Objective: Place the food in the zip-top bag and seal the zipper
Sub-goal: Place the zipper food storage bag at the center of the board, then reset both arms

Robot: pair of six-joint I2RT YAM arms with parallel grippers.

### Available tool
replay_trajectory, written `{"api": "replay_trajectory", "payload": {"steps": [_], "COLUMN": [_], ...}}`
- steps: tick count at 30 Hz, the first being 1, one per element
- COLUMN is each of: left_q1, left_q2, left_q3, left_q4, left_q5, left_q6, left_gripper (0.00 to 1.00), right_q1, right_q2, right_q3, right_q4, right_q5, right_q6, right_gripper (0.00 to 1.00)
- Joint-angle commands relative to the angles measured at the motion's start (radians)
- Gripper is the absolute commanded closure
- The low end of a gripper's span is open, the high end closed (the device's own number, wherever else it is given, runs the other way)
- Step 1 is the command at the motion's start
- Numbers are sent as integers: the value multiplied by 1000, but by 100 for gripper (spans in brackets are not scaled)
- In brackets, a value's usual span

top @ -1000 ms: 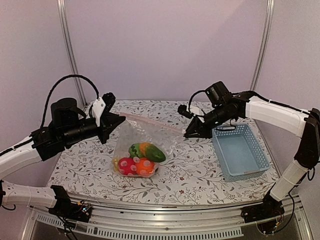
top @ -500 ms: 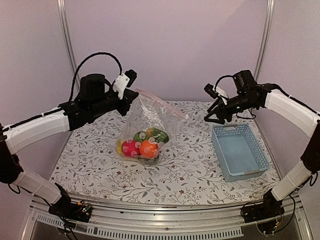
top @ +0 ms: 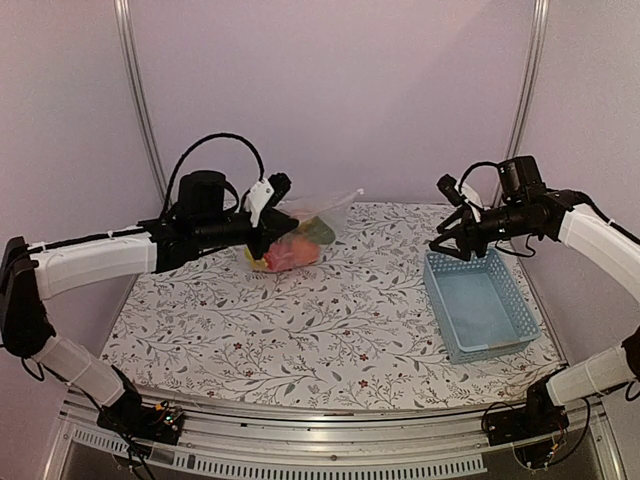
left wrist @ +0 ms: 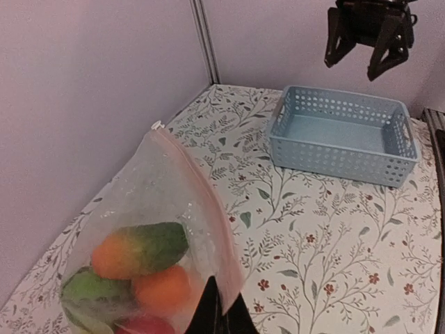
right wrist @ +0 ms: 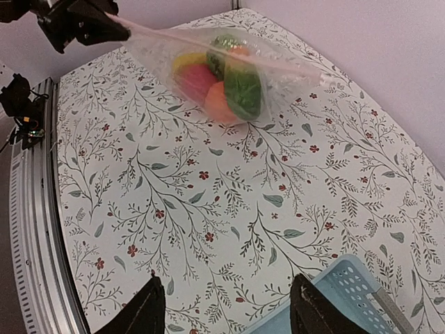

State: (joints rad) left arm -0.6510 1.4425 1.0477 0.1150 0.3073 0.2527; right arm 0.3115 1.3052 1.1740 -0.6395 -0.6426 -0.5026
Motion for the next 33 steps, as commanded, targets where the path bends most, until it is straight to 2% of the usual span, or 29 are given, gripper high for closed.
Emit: {"api": "replay_trajectory", "payload": {"steps": [1, 6, 9, 14, 15, 19, 20, 22, 24, 25, 27, 33], "left_q1": [-126, -227, -243, -263, -268, -298, -305, -314, -314, -313, -312, -260], "left_q2": [74, 116, 88, 73, 74, 74, 67, 40, -11, -44, -114, -279], "left_q3": [-75, -81, -116, -148, -149, -121, -106, -87, -75, -69, -66, -81], "left_q4": [-39, -146, -144, -172, -181, -264, -298, -357, -391, -400, -393, -252], "left_q5": [117, 75, 69, 73, 69, 24, 4, -37, -116, -155, -270, -665], "left_q6": [-30, -19, -35, -62, -67, -67, -62, -50, -52, -52, -44, -88], "left_gripper": [100, 100, 100, 94, 90, 62, 50, 45, 42, 41, 35, 2], "right_q1": [3, 2, 2, 2, 3, 2, 3, 1, -3, -10, -33, -167], "right_q2": [-18, -26, -42, -80, -86, -102, -105, -116, -135, -151, -183, -255], "right_q3": [-27, -45, -58, -91, -97, -114, -117, -123, -132, -140, -157, -231], "right_q4": [39, 41, 41, 49, 53, 61, 64, 85, 114, 134, 189, 324], "right_q5": [-17, -41, -40, -35, -34, -27, -18, 21, 74, 100, 144, 215], "right_q6": [18, 21, 20, 15, 15, 16, 17, 36, 57, 73, 130, 307], "right_gripper": [40, 40, 40, 39, 38, 36, 32, 23, 3, 1, 1, 1]}}
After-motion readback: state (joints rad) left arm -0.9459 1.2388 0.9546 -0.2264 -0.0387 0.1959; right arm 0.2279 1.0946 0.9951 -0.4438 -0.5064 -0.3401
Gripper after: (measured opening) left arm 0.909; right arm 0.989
